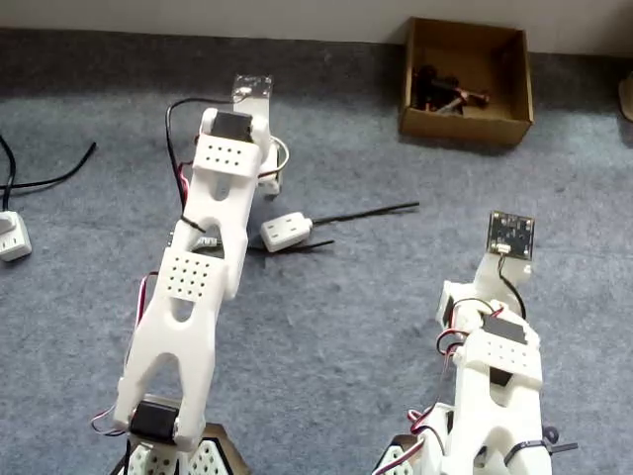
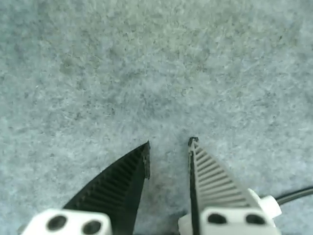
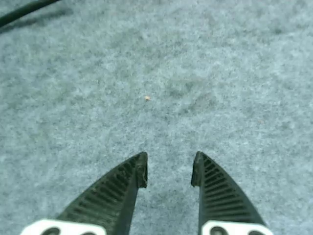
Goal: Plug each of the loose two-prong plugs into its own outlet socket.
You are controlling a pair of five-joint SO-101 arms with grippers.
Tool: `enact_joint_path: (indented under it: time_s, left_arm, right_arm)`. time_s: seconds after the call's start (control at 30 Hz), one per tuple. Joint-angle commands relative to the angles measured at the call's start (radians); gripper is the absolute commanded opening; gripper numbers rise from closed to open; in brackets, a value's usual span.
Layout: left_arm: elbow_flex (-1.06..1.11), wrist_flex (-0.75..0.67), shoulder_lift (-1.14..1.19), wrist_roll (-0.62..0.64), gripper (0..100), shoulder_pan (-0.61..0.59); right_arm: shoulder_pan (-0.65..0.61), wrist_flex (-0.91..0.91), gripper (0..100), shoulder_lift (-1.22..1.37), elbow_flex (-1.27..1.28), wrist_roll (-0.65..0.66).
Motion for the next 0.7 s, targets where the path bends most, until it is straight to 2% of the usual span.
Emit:
enact_joint_path:
  time_s: [0.0, 0.67]
  left_arm:
    - [0.056, 0.008, -0.116, 0.018, 13, 0.021]
    - [0.444, 0.003, -0.354, 0.020, 13, 0.122]
  right_arm:
    - [-0.007, -0.019, 15.2, -0.019, -0.004, 0.012]
    - [-0.007, -0.019, 15.2, -0.019, -0.004, 0.012]
